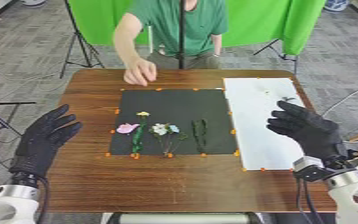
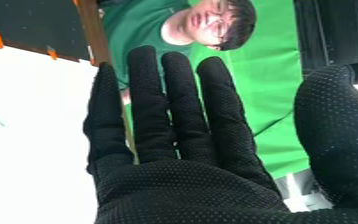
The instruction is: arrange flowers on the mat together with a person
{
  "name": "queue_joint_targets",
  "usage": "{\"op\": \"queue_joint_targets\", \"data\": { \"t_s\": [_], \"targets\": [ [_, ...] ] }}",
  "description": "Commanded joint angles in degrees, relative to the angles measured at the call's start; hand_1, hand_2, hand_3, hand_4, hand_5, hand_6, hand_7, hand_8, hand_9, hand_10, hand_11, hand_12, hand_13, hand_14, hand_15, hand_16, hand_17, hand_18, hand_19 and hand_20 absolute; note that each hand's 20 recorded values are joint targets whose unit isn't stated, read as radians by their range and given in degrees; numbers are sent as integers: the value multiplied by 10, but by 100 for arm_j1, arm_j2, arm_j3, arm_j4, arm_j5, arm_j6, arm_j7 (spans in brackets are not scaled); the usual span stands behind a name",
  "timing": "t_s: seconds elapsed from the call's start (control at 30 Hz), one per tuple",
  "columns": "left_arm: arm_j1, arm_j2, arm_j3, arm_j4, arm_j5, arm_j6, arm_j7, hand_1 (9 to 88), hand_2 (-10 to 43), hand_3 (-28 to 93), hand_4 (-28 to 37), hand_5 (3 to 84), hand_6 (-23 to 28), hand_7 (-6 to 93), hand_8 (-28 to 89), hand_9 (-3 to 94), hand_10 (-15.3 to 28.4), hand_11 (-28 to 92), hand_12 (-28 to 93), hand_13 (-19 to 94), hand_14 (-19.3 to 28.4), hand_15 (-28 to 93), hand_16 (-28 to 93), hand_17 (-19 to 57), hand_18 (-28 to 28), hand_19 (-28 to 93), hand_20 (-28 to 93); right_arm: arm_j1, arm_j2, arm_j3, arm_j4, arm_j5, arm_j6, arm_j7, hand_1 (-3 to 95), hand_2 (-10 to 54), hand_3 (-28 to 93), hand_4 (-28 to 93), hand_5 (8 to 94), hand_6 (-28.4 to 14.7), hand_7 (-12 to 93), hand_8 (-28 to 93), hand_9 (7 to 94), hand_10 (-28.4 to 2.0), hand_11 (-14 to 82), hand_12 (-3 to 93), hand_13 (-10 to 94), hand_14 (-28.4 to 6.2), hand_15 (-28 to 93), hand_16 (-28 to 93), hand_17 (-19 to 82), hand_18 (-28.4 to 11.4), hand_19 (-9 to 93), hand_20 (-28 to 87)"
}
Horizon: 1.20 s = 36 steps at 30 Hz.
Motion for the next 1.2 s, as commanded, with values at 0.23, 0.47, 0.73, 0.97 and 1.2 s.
{"op": "queue_joint_targets", "data": {
  "t_s": [0.23,0.47,0.73,0.97,1.2],
  "targets": [
    [167,-71,-59,-43,-59,88,35,280,12,698,-252,378,28,225,-94,341,143,297,163,307,179,397,2,-36,227,505,87,458,355,-251,196,-157,-69,-39,180,14,877,-225,502,-48,141,-77,494,-153,162,241,419,-136,327,246,131,-215,527,295],
    [175,-23,-112,-60,-40,86,37,280,13,696,-250,378,29,223,-94,341,144,296,163,308,180,397,2,-36,227,504,87,476,436,-317,199,-230,185,-196,180,12,879,-227,501,-48,141,-77,495,-154,160,242,419,-136,328,245,130,-215,523,294],
    [208,1,-147,-70,-52,123,70,280,12,697,-250,379,29,223,-93,342,145,295,163,309,180,397,1,-36,227,504,88,1357,2112,-1473,408,-3235,3201,-708,262,-56,850,-258,559,-21,225,-109,587,-126,236,237,530,-107,438,222,215,-189,634,348],
    [377,-3,-171,-121,-100,176,101,279,13,696,-251,378,29,223,-94,341,144,294,164,309,180,397,1,-36,228,505,88,2594,3173,-2559,1402,-7558,3880,145,296,-94,871,-282,535,5,299,-144,545,-100,267,236,486,-72,449,208,217,-168,642,364],
    [295,93,-192,-103,-70,129,80,279,13,696,-250,378,29,220,-93,340,144,293,164,308,180,396,1,-36,228,505,88,3632,3784,-3906,2212,-8653,3523,1400,290,-95,885,-283,461,-3,329,-163,437,-97,264,236,396,-66,449,203,193,-156,640,377]
  ]
}}
